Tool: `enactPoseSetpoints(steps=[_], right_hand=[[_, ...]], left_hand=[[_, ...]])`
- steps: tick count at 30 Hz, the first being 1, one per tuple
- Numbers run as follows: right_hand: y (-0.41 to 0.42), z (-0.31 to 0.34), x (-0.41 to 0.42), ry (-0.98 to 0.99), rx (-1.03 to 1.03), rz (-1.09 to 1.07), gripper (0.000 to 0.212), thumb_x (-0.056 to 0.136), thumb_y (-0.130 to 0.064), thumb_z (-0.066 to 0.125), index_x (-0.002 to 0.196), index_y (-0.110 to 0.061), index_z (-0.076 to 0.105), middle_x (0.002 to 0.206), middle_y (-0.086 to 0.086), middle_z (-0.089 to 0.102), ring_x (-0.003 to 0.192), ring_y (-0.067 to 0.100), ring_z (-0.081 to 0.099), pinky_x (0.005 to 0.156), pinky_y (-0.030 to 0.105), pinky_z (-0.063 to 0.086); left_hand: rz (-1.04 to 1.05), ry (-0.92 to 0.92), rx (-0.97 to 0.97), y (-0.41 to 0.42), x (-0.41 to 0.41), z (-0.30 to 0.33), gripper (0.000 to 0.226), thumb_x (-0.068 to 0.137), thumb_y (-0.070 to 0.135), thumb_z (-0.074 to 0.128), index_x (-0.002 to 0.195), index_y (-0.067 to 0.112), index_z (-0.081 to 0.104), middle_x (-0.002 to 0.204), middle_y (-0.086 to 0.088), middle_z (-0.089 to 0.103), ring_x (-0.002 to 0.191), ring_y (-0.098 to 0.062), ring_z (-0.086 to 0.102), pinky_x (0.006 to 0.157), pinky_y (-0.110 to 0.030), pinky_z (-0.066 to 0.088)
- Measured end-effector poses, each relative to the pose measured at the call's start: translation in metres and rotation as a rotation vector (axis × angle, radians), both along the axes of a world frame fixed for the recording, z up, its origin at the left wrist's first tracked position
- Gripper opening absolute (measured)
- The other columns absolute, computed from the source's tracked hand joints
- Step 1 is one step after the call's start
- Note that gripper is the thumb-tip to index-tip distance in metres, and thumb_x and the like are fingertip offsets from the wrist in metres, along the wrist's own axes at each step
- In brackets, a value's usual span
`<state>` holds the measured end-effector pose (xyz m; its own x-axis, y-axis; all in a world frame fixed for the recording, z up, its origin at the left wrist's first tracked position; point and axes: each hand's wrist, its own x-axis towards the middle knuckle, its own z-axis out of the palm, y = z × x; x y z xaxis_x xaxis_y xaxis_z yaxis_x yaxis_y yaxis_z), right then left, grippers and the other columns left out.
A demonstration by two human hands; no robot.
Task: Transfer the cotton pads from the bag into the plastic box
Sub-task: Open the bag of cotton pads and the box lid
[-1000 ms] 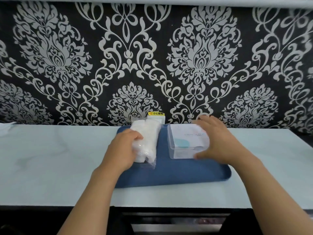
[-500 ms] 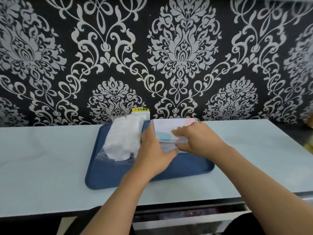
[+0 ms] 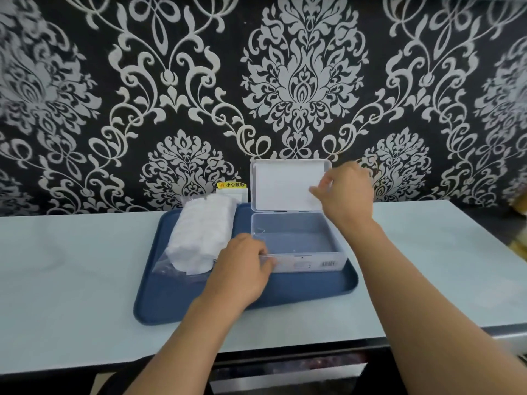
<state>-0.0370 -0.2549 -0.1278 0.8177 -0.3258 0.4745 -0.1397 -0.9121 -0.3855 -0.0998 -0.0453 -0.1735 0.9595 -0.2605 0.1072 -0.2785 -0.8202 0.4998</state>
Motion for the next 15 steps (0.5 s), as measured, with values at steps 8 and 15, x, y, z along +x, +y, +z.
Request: enactPoseSetpoints(steps=[8,15], right_hand=[[0.026,-0.037,-0.022,0.424,-0.042,0.376,0.055,0.101,-0.041,0.052,0.151,-0.018,0.042,0.161,0.005,0.036,0.149,0.021,0.030,0.121,0.040,0.024],[0.111,-0.002,-0.095,0.023,0.217,0.822,0.015,0.093,-0.024,0.063,0.084,-0.018,0.074,0.076,-0.006,0.071,0.070,0.010,0.062,0.065,0.023,0.048]], left_hand=[[-0.001,-0.047,-0.040,0.005,-0.001,0.008,0.030,0.085,0.049,0.071,0.110,0.032,0.067,0.099,0.003,0.064,0.091,-0.017,0.062,0.074,-0.029,0.046],[0.274,-0.434,-0.445,0.096,0.000,0.034,0.046,0.063,0.021,0.063,0.109,0.026,0.066,0.114,0.008,0.061,0.100,-0.014,0.059,0.079,-0.034,0.055]])
